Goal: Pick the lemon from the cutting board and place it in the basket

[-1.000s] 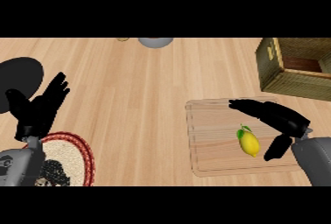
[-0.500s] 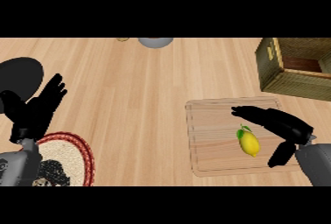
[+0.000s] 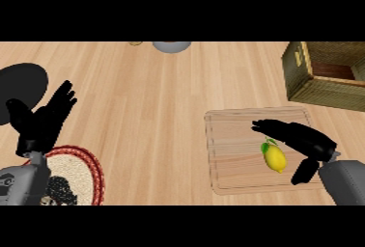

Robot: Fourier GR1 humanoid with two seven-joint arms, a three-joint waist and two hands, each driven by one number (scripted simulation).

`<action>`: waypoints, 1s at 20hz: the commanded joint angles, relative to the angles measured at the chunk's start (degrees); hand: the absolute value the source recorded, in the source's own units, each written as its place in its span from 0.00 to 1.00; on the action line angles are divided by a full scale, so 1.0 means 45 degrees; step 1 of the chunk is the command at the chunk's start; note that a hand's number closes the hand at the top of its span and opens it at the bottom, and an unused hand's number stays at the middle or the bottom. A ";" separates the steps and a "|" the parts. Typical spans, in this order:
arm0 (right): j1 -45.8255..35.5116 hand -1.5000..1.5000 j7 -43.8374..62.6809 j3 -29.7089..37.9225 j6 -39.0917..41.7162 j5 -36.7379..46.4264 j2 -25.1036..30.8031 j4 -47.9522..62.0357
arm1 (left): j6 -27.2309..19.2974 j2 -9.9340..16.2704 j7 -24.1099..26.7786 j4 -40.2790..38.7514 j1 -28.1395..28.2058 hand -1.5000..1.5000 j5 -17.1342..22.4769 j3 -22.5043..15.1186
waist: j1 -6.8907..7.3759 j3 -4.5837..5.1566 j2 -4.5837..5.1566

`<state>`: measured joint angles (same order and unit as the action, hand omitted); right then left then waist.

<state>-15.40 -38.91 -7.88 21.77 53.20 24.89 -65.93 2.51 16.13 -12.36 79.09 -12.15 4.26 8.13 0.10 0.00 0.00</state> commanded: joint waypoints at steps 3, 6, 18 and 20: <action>-0.0038 0.00 -0.0215 -0.0049 -0.0402 0.0855 -0.0289 0.0223 | 0.0197 0.0112 -0.0215 -0.0716 -0.0925 0.50 0.0106 0.0483 | -0.0031 -0.0001 0.0005; 0.0505 1.00 -0.0560 -0.0925 -0.1200 0.1800 -0.0063 -0.0166 | -0.0137 -0.0349 0.0245 -0.0589 -0.0445 0.50 -0.0328 0.0059 | -0.0057 0.0000 -0.0001; 0.2112 1.00 0.3268 -0.0007 -0.0222 0.1546 -0.2382 -0.2824 | -0.0126 -0.0294 -0.0072 0.0038 0.0463 0.50 -0.0279 0.0428 | -0.0569 0.0049 -0.0226; 0.2772 1.00 0.4948 0.0140 -0.0144 0.1514 -0.3446 -0.3595 | 0.0182 -0.0018 -0.0121 0.0099 0.0673 0.50 -0.0061 0.0618 | -0.0787 0.0071 -0.0331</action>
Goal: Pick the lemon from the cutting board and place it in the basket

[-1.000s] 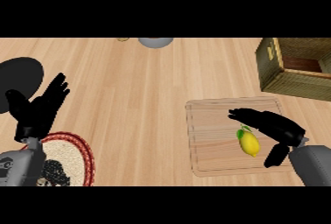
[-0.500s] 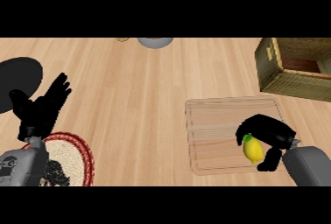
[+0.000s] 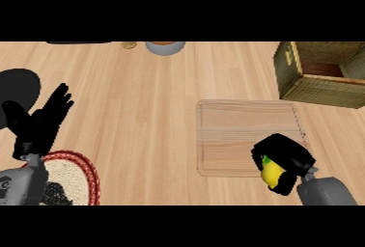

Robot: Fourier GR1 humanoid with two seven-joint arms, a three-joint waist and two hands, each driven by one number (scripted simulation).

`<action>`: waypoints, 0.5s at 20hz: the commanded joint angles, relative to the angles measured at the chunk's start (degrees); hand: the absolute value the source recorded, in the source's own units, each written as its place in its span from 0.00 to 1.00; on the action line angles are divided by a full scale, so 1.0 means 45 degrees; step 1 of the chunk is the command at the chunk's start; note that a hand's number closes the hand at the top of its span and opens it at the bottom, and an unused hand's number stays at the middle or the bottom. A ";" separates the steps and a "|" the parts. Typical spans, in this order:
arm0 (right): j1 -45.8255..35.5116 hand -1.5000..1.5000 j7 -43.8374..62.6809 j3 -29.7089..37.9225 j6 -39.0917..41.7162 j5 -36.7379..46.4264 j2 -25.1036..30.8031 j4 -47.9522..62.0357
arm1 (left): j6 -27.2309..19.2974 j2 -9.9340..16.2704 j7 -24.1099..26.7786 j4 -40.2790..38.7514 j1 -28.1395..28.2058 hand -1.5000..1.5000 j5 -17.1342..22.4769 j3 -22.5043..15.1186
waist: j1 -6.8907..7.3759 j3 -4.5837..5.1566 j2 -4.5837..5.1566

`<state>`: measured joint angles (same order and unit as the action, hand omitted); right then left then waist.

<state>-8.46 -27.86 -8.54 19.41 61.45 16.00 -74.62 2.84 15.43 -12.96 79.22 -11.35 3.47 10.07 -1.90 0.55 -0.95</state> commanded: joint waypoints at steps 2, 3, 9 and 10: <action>0.2055 1.00 0.3839 -0.0113 0.0765 -0.0128 -0.2094 -0.3568 | 0.0043 0.0226 -0.0175 0.0379 0.0312 0.50 0.0109 0.0219 | -0.0190 -0.0075 -0.0046; 0.2561 1.00 0.4644 -0.0734 0.0671 0.0299 -0.2745 -0.4224 | -0.0064 -0.0049 0.0158 0.0313 0.0373 0.50 -0.0051 0.0020 | -0.0090 -0.0082 0.0023; 0.4642 1.00 0.6775 -0.1744 0.2464 -0.2188 -0.3506 -0.8579 | 0.0372 0.0248 -0.0216 0.0371 0.0141 0.50 0.0250 0.0149 | 0.0113 -0.0108 0.0126; 0.5063 1.00 0.6453 -0.1771 0.1632 -0.2824 -0.3517 -0.8830 | 0.0080 0.0057 0.0096 0.0454 0.0311 0.50 0.0017 0.0082 | 0.0118 -0.0118 0.0130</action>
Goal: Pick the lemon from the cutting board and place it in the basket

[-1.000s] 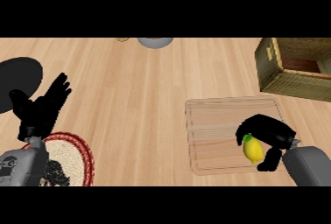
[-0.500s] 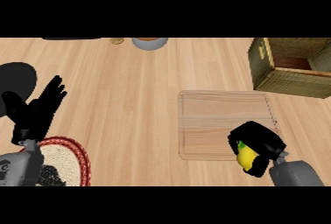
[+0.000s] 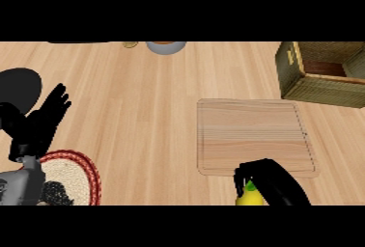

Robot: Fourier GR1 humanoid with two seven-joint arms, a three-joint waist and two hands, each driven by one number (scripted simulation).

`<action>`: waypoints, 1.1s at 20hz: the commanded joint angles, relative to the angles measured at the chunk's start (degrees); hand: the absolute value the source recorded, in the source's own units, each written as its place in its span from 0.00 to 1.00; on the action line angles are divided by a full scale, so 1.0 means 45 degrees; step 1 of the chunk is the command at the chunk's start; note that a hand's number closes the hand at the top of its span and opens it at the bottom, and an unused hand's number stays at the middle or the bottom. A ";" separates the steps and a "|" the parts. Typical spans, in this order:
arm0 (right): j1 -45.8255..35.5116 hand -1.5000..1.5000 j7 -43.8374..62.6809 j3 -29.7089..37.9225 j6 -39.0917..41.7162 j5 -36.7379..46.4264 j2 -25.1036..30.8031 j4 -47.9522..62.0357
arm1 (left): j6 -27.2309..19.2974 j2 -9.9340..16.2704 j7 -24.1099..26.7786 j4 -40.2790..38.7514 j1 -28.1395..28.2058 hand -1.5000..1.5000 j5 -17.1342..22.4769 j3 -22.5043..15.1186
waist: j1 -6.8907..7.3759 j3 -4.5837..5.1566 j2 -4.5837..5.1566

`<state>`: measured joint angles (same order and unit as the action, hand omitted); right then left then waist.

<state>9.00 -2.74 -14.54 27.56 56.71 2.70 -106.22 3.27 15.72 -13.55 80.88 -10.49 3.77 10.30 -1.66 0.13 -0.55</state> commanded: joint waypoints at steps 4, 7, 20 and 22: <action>0.1626 1.00 0.1703 -0.1332 -0.1121 -0.4634 -0.0585 -0.4139 | 0.0086 0.0001 0.0068 0.0259 0.0399 0.50 -0.0025 -0.0032 | 0.0109 -0.0030 0.0023; 0.1784 1.00 0.3206 -0.2029 -0.1266 -0.4332 -0.0593 -0.7100 | 0.0080 -0.0006 -0.0049 0.0468 0.0230 0.50 0.0110 0.0043 | 0.0137 -0.0012 0.0009; -0.5185 1.00 1.0048 0.1480 -0.0470 -0.4718 -0.0600 -0.8106 | 0.0199 -0.0130 0.0045 0.0283 0.0175 0.50 0.0045 -0.0068 | 0.0440 0.0000 0.0084; -0.6632 1.00 1.1046 0.2182 -0.0535 -0.5200 -0.0600 -0.7826 | -0.0043 -0.0311 0.0026 -0.0153 -0.0331 0.50 -0.0248 -0.0281 | 0.0313 0.0000 0.0092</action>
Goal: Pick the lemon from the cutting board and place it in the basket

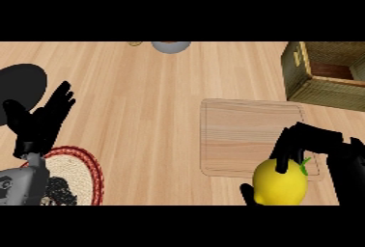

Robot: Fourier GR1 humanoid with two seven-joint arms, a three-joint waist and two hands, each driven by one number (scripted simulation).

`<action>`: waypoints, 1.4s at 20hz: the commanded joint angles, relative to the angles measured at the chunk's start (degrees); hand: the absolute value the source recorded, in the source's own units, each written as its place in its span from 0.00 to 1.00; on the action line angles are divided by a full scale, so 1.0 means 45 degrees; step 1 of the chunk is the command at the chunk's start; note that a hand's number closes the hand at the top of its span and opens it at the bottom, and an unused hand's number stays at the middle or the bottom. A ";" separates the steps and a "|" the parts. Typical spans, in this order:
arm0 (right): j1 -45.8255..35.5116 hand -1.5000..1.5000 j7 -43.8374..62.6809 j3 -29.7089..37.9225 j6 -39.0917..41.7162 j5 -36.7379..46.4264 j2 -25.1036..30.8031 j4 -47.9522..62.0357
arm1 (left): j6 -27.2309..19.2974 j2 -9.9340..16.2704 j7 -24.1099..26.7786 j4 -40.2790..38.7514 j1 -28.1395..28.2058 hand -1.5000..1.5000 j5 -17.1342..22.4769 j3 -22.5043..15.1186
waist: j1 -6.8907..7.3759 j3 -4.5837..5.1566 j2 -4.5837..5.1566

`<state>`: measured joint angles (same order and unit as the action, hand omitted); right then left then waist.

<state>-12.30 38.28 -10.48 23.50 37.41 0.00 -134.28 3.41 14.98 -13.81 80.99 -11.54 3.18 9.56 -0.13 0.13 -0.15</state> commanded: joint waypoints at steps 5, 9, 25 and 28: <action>-0.6504 1.00 0.3584 0.3838 0.1150 -0.1580 0.0606 0.0752 | 0.0137 -0.0109 0.0097 -0.0008 0.0199 0.50 0.0052 -0.0028 | 0.0099 -0.0010 -0.0014; -0.8620 1.00 0.2952 0.5062 0.0477 -0.1450 0.1985 0.3713 | 0.0107 -0.0071 -0.0242 -0.0217 -0.0282 0.50 0.0096 0.0048 | 0.0130 -0.0016 0.0034; -0.6942 1.00 -0.3869 0.7987 -0.1585 -0.0937 0.6307 1.0514 | -0.0270 -0.0408 -0.0519 0.0459 -0.0240 0.50 -0.0369 -0.0310 | 0.0121 -0.0042 0.0069; -0.7442 1.00 -0.4580 0.7949 -0.1717 -0.0933 0.7008 1.1994 | 0.0312 0.0069 0.0200 -0.0067 -0.0145 0.50 0.0045 0.0296 | 0.0109 -0.0030 0.0056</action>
<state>-47.05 23.50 23.19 17.05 34.15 28.00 -86.02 4.06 14.54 -13.17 80.45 -12.24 2.60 9.80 0.55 -0.01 0.20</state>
